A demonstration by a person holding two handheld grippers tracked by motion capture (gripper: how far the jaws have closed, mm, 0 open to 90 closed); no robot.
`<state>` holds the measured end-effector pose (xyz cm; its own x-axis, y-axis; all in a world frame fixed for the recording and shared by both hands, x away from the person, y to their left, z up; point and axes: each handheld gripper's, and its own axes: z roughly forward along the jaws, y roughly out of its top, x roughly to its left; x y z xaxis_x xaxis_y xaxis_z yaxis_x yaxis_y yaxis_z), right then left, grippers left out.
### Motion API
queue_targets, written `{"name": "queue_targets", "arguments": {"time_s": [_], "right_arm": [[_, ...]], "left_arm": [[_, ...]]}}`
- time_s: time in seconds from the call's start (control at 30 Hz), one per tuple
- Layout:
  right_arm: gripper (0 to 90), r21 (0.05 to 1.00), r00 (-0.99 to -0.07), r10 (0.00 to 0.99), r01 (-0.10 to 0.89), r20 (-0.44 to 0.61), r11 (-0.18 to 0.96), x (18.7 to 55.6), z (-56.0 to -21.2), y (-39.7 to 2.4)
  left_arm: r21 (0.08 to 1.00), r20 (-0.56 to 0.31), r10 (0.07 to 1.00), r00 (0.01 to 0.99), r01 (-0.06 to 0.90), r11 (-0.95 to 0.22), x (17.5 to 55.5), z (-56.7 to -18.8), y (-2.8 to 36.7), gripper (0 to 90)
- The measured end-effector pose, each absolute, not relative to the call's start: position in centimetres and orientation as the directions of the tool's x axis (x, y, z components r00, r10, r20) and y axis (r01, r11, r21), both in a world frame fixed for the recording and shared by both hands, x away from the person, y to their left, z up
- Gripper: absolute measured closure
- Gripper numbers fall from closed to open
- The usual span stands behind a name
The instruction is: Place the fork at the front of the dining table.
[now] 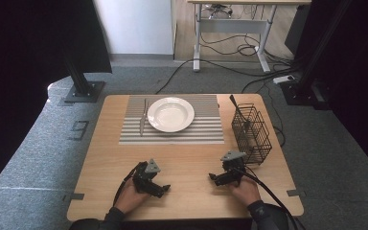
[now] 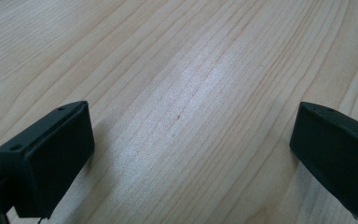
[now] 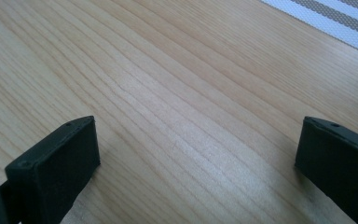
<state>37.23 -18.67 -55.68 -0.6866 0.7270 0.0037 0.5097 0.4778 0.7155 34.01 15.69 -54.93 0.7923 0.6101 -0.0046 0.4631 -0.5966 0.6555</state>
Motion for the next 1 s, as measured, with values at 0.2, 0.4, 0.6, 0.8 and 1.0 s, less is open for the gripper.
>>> {"name": "queue_targets", "arguments": {"time_s": [0.2, 0.4, 0.6, 0.8, 1.0], "right_arm": [[0.0, 0.715, -0.687, 0.727, 0.511, 0.007, 0.477, 37.5, -55.7, -18.6], [0.0, 0.715, -0.687, 0.727, 0.511, 0.007, 0.477, 37.5, -55.7, -18.6], [0.0, 0.715, -0.686, 0.728, 0.512, 0.006, 0.476, 37.5, -55.7, -18.6], [0.0, 0.715, -0.682, 0.731, 0.515, 0.006, 0.474, 37.4, -55.7, -18.6], [0.0, 0.715, -0.682, 0.731, 0.515, 0.006, 0.474, 37.4, -55.7, -18.6]], "left_arm": [[0.657, -0.006, 0.625, 0.781, 0.474, -0.586, 34.0, -54.9, 15.5, 0.0], [0.660, -0.006, 0.630, 0.777, 0.476, -0.581, 34.0, -54.9, 15.5, 0.5], [0.664, -0.009, 0.635, 0.772, 0.479, -0.574, 34.1, -54.9, 15.3, 1.4], [0.676, -0.030, 0.628, 0.777, 0.479, -0.560, 34.4, -54.4, 15.0, 2.2], [0.691, -0.049, 0.612, 0.789, 0.470, -0.550, 35.0, -52.9, 14.4, 3.7]]}}
